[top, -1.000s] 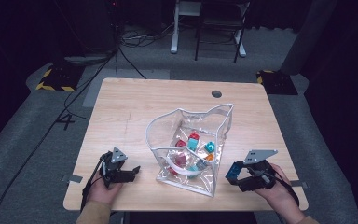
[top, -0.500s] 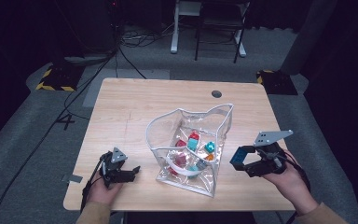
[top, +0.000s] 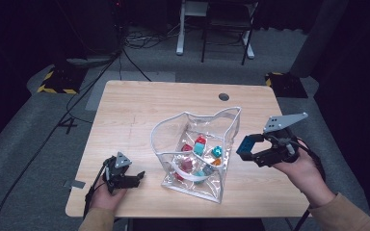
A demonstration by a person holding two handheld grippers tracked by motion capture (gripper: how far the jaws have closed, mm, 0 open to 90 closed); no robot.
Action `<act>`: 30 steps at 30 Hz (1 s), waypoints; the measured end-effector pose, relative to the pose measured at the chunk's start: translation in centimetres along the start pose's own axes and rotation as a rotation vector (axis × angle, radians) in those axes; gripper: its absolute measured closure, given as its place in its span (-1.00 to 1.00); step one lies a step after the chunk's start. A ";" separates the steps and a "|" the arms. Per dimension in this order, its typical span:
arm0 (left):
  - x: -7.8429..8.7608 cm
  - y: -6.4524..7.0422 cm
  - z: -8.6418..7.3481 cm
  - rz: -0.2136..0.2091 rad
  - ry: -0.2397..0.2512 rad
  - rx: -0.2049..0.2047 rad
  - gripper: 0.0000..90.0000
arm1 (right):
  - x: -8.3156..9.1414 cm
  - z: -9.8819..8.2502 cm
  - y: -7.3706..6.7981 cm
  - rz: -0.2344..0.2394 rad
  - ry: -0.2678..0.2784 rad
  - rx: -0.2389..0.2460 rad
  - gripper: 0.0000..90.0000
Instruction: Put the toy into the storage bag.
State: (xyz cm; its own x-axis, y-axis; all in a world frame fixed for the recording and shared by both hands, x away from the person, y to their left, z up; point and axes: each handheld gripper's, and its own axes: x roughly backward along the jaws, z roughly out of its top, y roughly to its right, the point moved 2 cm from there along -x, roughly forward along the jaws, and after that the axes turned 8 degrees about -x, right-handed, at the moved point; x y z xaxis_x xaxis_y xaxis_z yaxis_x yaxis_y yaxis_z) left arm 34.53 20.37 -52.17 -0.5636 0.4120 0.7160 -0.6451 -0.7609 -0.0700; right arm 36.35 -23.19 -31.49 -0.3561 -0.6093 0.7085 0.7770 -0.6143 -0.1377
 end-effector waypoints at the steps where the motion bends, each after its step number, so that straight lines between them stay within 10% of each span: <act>1: 0.0 0.0 0.0 0.000 0.000 0.000 -0.56 | 0.1 0.3 -0.1 0.001 0.001 0.004 -0.39; 17: 0.0 0.0 0.0 0.000 -0.001 0.001 -0.56 | -0.4 6.4 -1.7 0.036 0.018 0.054 -0.39; 30: 0.0 0.0 0.0 0.000 -0.001 0.001 -0.56 | -7.0 9.5 -2.8 0.052 -0.106 0.083 -0.39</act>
State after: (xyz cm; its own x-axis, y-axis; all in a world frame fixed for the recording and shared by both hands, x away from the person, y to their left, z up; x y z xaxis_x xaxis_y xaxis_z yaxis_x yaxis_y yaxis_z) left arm 34.53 20.37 -52.17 -0.5636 0.4114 0.7163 -0.6446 -0.7613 -0.0699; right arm 41.56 -12.43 -29.54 -0.2608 -0.5806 0.7713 0.8349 -0.5367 -0.1216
